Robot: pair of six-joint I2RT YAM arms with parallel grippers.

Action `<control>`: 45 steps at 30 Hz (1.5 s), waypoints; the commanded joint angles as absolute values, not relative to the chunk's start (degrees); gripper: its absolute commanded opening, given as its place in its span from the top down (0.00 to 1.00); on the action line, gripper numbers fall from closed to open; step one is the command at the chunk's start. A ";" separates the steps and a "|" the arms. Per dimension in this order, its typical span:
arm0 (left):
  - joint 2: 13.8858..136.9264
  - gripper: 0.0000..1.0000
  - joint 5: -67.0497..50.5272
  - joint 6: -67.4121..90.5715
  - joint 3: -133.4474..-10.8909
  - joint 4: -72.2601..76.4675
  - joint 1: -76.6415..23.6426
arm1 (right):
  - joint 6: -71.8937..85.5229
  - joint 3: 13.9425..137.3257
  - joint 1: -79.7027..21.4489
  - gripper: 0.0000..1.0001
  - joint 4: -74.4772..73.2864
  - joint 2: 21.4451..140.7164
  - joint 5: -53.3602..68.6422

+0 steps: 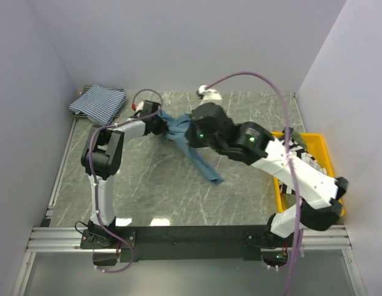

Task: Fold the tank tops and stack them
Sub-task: Flatten the tank top out

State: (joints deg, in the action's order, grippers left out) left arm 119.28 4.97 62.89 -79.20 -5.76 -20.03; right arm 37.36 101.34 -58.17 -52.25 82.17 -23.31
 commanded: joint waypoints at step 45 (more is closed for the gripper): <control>66.96 0.62 27.33 62.05 -47.45 -45.59 -59.65 | 43.25 44.39 -51.85 0.50 -10.99 79.26 -9.68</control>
State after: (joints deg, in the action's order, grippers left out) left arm 63.59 20.53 59.83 -43.48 -38.87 -54.85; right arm 43.03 44.71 -52.31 -16.23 78.91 -10.83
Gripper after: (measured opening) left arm 0.361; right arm 0.504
